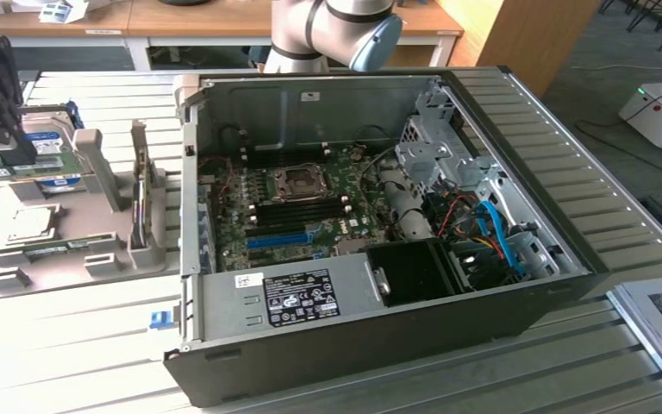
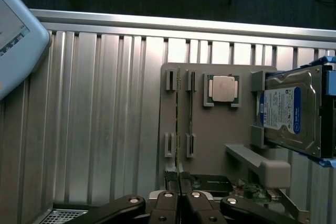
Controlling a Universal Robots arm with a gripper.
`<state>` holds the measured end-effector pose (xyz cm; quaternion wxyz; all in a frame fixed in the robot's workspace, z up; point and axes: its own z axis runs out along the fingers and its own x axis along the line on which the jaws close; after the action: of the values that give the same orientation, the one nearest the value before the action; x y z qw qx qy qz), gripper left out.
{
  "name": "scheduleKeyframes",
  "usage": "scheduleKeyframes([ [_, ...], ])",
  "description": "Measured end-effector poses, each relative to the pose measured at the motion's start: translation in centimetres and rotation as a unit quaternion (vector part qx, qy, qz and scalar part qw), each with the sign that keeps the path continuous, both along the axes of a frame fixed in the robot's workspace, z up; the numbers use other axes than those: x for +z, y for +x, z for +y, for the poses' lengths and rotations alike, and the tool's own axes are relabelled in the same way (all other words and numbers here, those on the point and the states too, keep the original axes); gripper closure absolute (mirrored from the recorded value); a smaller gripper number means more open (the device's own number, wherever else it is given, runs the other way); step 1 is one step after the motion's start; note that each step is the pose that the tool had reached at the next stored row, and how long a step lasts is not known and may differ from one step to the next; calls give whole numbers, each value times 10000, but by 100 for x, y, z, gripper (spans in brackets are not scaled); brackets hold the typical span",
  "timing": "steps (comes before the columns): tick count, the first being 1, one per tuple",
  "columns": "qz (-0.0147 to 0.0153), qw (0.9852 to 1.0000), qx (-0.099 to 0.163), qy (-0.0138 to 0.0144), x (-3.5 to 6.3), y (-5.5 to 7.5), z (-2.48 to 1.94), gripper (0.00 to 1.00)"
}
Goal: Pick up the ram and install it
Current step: 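Pick up the ram and move it above insertion slot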
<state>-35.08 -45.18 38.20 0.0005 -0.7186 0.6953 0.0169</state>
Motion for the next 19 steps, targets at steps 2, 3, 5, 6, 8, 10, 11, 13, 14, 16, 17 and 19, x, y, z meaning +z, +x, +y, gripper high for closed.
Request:
scheduleKeyframes([
  [2, 2, 10000, 0, 0, 0, 21, 0, 89],
  [3, 3, 10000, 0, 0, 0, 31, 0, 89],
  [5, 5, 10000, 0, 0, 0, 50, 0, 89],
  [6, 6, 10000, 0, 0, 0, 60, 0, 89],
  [8, 7, 10000, 0, 1, 0, 78, 0, 89],
  [10, 9, 10000, 0, 0, 1, 95, 0, 89],
  [11, 10, 10000, 0, 0, 1, 103, 0, 89],
  [13, 11, 10000, 0, 0, 1, 119, 0, 89],
  [14, 11, 10000, 0, 0, 1, 127, 0, 89],
  [16, 12, 10000, 0, 0, 2, 140, 0, 89],
  [17, 12, 10000, 0, 0, 2, 145, 0, 89],
  [19, 12, 10000, 0, 0, 3, 156, 0, 89],
])
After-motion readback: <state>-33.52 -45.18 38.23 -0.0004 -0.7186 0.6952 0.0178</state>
